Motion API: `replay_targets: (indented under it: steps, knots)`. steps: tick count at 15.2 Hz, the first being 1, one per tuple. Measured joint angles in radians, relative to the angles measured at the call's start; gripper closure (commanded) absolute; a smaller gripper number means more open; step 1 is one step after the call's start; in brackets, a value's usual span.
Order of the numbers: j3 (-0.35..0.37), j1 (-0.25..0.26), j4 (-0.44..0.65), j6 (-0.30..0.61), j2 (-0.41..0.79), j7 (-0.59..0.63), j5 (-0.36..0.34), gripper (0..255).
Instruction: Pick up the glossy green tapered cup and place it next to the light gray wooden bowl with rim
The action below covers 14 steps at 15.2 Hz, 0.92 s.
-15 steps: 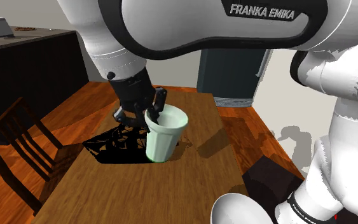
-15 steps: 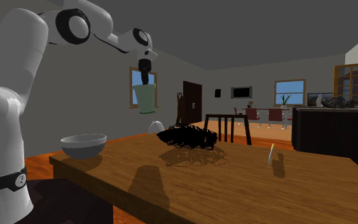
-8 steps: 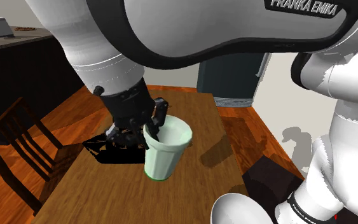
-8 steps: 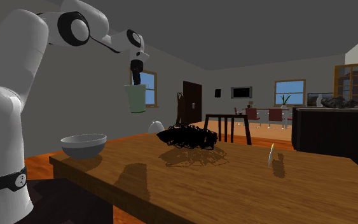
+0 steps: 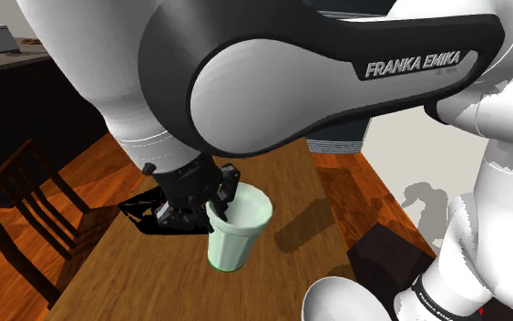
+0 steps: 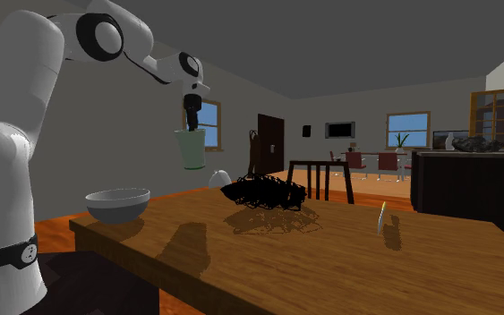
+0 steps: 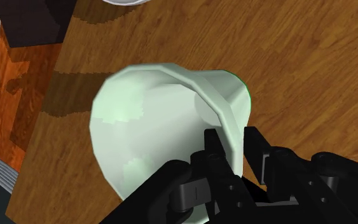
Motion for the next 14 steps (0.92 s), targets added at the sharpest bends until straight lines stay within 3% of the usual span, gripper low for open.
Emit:
replay_targets:
  steps: [14]
  knots:
    - [-0.006,-0.027,-0.211,0.194,-0.017,0.026,0.008,255]
